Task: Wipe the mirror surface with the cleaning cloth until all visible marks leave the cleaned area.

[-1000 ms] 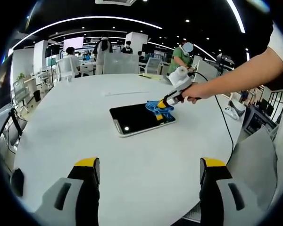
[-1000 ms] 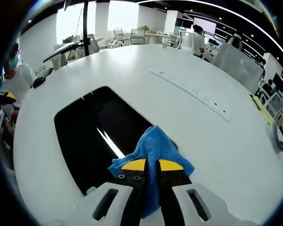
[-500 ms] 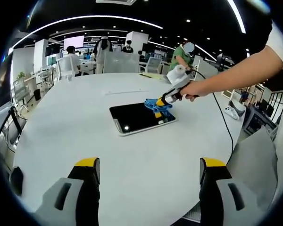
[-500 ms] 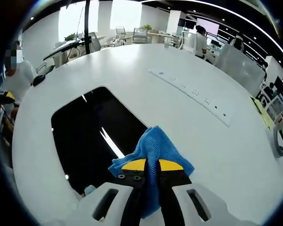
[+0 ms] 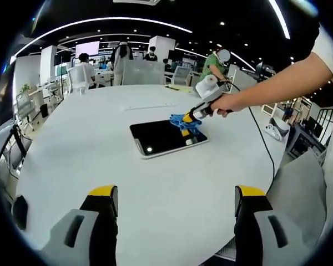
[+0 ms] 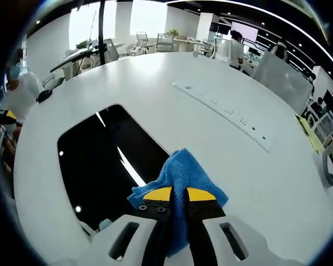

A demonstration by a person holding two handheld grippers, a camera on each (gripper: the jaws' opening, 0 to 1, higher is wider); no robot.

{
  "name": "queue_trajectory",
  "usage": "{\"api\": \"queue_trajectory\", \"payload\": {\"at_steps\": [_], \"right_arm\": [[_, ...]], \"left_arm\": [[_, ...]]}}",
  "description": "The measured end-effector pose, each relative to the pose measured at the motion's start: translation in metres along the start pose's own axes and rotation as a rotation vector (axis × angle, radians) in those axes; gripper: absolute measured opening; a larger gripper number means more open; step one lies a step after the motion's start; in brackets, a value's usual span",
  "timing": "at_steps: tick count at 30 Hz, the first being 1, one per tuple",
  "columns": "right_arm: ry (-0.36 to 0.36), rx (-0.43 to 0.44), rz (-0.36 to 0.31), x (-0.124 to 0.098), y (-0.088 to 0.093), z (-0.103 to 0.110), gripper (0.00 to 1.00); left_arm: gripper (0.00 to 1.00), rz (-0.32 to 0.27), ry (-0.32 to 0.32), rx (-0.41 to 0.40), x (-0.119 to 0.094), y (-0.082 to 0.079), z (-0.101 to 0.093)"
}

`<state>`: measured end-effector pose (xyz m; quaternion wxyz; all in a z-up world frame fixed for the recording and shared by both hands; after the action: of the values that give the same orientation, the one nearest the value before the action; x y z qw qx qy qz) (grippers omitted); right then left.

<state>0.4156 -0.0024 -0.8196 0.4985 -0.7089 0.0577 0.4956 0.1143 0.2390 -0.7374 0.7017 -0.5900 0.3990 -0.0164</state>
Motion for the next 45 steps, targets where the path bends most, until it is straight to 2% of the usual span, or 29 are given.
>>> {"api": "queue_trajectory", "payload": {"at_steps": [18,27,45], "right_arm": [[-0.006,0.009,-0.003,0.007,-0.005,0.002,0.03],[-0.017,-0.015,0.0,0.015,-0.014,0.016,0.03],[-0.039,-0.023,-0.005,0.023,-0.024,0.027,0.03]], "left_arm": [[0.87,0.004,0.002,-0.007,0.002,0.001,-0.001],[0.87,0.004,-0.007,-0.009,-0.001,0.001,0.003],[0.87,0.003,-0.009,-0.011,-0.002,0.003,0.003]]}}
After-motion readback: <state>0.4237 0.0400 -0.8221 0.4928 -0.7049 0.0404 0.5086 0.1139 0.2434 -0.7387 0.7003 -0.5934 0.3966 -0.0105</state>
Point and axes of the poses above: the point that each gripper's makers call its tool centre point, and the gripper's own axes: x roughly forward along the fingers, z roughly to its left, y roughly out of its underside, the point moved 4 cm from there along -x, roughly backward along the fingers, and after that the axes turned 11 degrees about x, right-handed, at the moved point
